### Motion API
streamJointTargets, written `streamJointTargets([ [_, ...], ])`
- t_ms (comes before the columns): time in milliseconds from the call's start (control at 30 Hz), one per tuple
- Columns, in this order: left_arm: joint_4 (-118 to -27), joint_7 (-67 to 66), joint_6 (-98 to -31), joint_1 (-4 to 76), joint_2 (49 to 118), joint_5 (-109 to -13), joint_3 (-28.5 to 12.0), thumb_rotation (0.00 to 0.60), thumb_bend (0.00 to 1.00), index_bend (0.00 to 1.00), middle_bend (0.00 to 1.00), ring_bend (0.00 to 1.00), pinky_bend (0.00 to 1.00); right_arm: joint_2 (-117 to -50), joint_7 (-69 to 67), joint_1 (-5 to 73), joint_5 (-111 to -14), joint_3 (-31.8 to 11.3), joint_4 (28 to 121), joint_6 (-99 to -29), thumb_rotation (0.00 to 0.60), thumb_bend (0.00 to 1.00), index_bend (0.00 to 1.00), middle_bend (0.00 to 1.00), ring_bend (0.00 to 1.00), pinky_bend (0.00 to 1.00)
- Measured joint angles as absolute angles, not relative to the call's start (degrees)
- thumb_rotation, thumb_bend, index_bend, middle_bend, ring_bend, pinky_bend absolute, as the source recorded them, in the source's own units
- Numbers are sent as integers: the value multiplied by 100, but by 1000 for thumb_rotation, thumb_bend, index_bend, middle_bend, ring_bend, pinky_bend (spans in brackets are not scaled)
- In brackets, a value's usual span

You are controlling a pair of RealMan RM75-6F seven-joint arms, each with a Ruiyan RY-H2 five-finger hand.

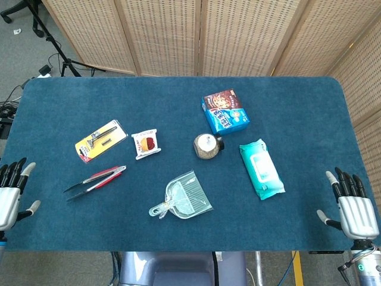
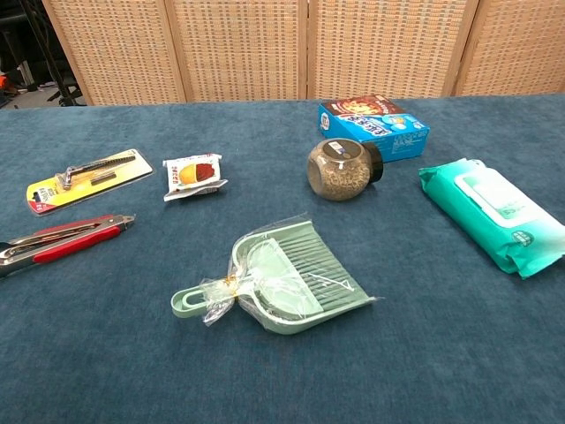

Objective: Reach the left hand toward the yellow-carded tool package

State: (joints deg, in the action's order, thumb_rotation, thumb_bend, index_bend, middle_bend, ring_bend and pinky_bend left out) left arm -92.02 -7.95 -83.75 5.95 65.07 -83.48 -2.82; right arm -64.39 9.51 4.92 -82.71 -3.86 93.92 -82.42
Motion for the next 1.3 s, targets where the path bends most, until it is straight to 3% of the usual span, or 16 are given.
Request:
streamJointTargets([
  [267, -9240, -862, -8413, 588, 6511, -8315, -305, 600, 252, 0, 0, 12, 32, -6455, 988, 513, -8224, -386, 9378, -8184, 600, 260, 20, 0, 0, 0],
  [300, -9235, -883, -8443, 584, 6521, -8321, -313, 600, 273, 0, 17, 97, 117, -6454, 989, 511, -8227, -383, 9383, -8187, 600, 260, 20, 0, 0, 0],
  [367, -9206, -952, -8552, 576, 6569, -8333, -354, 600, 310, 0, 154, 326, 307, -6452, 985, 508, -8241, -378, 9393, -8196, 600, 260, 20, 0, 0, 0],
  [400, -9178, -966, -8624, 578, 6614, -8342, -393, 600, 336, 0, 278, 460, 395, -6453, 981, 507, -8251, -377, 9393, -8206, 600, 260, 20, 0, 0, 0],
  [433, -9131, -950, -8703, 587, 6680, -8350, -441, 600, 365, 0, 384, 535, 448, -6456, 984, 506, -8251, -378, 9391, -8210, 600, 260, 20, 0, 0, 0],
  [600, -8738, -636, -8659, 789, 6899, -8355, -605, 600, 489, 0, 584, 672, 555, -6473, 1018, 524, -8192, -385, 9393, -8153, 600, 260, 20, 0, 0, 0],
  [833, -8797, -503, -7240, 1448, 6554, -8161, -748, 600, 552, 0, 675, 742, 595, -6481, 1027, 535, -8239, -365, 9399, -8152, 600, 260, 20, 0, 0, 0],
  [1300, -9351, -433, -4467, 2888, 5486, -6737, -1194, 600, 553, 0, 737, 839, 656, -6460, 950, 576, -8199, -356, 9395, -8044, 600, 260, 20, 0, 0, 0],
])
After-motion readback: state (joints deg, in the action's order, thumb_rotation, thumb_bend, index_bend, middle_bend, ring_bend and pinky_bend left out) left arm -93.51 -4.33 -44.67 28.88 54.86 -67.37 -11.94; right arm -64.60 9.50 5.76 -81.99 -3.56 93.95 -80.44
